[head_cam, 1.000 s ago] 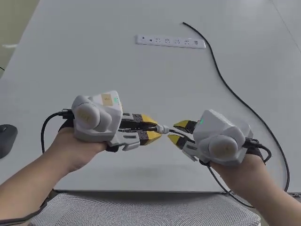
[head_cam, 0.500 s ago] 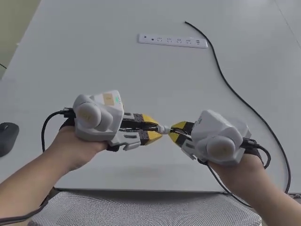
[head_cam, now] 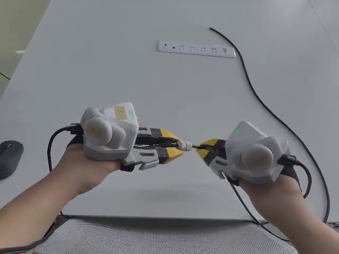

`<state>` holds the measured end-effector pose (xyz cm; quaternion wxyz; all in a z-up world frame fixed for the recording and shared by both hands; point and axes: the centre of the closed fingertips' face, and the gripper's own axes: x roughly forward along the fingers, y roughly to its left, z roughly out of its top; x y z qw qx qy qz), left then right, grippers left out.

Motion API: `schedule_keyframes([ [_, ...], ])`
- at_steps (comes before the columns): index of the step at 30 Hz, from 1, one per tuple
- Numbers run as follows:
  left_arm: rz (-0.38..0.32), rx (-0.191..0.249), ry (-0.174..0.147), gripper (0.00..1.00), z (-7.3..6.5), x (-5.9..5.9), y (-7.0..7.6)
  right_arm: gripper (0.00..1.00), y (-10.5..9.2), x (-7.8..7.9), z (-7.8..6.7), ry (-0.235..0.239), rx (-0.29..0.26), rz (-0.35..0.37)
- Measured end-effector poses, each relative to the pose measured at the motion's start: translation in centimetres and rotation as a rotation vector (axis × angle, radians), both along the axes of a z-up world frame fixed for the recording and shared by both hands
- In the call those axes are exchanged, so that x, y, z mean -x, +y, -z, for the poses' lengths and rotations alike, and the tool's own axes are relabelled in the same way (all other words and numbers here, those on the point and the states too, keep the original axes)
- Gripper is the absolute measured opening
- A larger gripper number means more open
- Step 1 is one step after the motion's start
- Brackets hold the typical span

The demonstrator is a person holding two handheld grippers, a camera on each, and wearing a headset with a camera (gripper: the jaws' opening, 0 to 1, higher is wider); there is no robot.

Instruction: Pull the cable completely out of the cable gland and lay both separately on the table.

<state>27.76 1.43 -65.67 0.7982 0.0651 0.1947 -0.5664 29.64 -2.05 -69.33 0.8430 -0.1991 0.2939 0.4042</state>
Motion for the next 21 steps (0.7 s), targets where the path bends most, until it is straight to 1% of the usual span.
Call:
schedule_keyframes([
  [4, 0.0, 0.006, -0.003, 0.15, -0.1, 0.0, 0.0, 0.01, -0.5, -0.2, 0.1, 0.027, -0.017, 0.034],
  [6, -0.001, 0.005, -0.004, 0.15, -0.1, -0.1, 0.0, 0.01, -0.8, -0.2, 0.5, 0.05, -0.016, 0.053],
  [8, 0.0, 0.006, -0.005, 0.15, -0.2, -0.1, 0.0, 0.01, -1.1, -0.2, 0.7, 0.068, -0.032, 0.075],
  [11, -0.001, 0.007, -0.005, 0.15, -0.2, -0.2, 0.1, 0.01, -1.5, -0.2, 1.1, 0.106, -0.052, 0.114],
  [13, -0.004, 0.006, -0.003, 0.15, -0.1, -0.2, 0.2, 0.01, -1.8, -0.1, 1.5, 0.144, -0.069, 0.148],
  [15, -0.004, 0.005, -0.004, 0.15, -0.1, -0.2, 0.2, 0.01, -2.1, -0.1, 1.7, 0.167, -0.09, 0.178],
  [16, -0.004, 0.005, -0.004, 0.15, -0.1, -0.2, 0.3, 0.01, -2.3, 0.0, 1.9, 0.189, -0.1, 0.199],
  [21, -0.006, 0.005, -0.003, 0.15, -0.1, -0.2, 0.3, 0.01, -3.0, 0.0, 2.7, 0.249, -0.137, 0.264],
])
